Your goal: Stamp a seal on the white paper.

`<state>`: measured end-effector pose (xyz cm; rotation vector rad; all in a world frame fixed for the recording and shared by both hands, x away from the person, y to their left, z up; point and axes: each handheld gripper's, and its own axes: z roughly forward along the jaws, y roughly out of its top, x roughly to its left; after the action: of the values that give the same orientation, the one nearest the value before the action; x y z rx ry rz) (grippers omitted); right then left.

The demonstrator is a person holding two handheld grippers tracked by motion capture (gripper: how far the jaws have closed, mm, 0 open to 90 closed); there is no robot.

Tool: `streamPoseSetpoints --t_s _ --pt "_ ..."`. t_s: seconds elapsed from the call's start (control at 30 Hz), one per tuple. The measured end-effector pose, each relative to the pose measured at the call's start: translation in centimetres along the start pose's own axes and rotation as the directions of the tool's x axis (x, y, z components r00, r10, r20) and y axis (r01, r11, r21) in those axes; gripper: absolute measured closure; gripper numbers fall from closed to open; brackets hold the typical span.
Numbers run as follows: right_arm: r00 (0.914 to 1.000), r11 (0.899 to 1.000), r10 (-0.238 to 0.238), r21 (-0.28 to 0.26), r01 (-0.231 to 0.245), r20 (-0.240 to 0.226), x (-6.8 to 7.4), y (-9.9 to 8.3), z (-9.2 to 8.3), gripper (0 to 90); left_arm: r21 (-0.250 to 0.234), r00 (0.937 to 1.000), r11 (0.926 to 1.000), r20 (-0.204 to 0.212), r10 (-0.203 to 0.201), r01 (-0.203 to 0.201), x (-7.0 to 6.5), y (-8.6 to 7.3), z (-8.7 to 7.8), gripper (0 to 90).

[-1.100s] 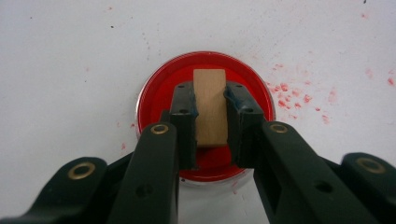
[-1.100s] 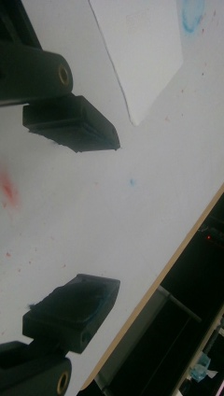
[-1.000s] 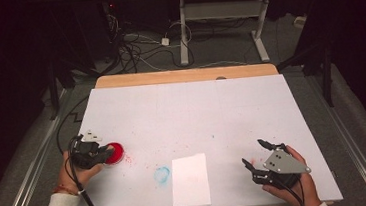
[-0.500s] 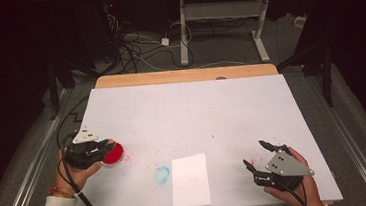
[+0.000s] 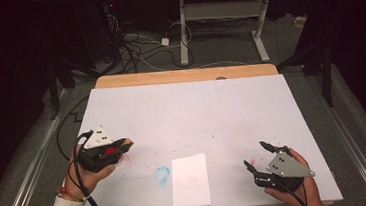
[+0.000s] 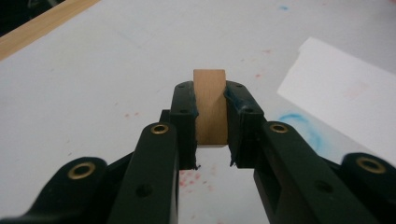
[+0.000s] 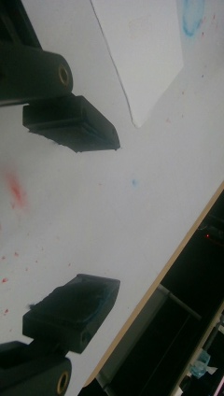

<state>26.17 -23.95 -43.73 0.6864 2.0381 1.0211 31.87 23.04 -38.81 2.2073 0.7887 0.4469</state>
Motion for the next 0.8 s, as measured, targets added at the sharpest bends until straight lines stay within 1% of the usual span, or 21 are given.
streamPoseSetpoints --t_s 0.1,0.13,0.2,0.3,0.47,0.63,0.67,0.73,0.8 --pt "1.0 1.0 -0.002 0.002 0.002 -0.002 0.1 0.0 0.0 28.0 -0.002 0.9993 0.9997 0.03 0.023 -0.023 -1.0 0.6 0.5 73.5" --pt "1.0 1.0 -0.003 0.004 0.003 -0.002 0.1 0.0 0.0 27.8 0.004 0.9985 0.9994 0.044 0.034 -0.034 -1.3 0.8 0.8 73.5" --pt "1.0 1.0 0.0 0.003 0.0 -0.004 0.1 0.0 0.0 27.7 0.012 0.9973 0.9988 0.057 0.046 -0.047 -1.8 1.0 1.3 73.5" --pt "1.0 1.0 -0.001 -0.001 0.001 0.001 0.1 -0.1 -0.1 27.7 0.009 0.9945 0.998 0.085 0.062 -0.063 -2.5 1.5 1.9 73.5" --pt "1.0 1.0 -0.004 0.002 0.004 0.001 0.1 -0.1 -0.1 27.8 0.03 0.9881 0.9946 0.121 0.095 -0.099 -3.8 2.1 3.3 73.5" --pt "1.0 1.0 -0.001 0.002 0.001 -0.001 0.2 -0.1 -0.1 27.8 0.048 0.9817 0.9906 0.148 0.12 -0.128 -4.7 2.5 4.4 73.5" --pt "1.0 1.0 -0.003 0.001 0.003 0.0 0.2 -0.1 -0.1 27.8 0.053 0.9791 0.9892 0.159 0.127 -0.137 -4.9 2.7 4.6 73.5" --pt "1.0 1.0 -0.004 0.002 0.004 -0.001 0.2 -0.1 0.0 27.8 0.055 0.9769 0.9881 0.167 0.133 -0.144 -5.3 2.9 5.1 73.5" --pt "1.0 1.0 -0.005 0.003 0.005 -0.002 0.2 -0.1 0.0 27.8 0.06 0.9729 0.9862 0.183 0.141 -0.154 -5.7 3.0 5.5 73.5"
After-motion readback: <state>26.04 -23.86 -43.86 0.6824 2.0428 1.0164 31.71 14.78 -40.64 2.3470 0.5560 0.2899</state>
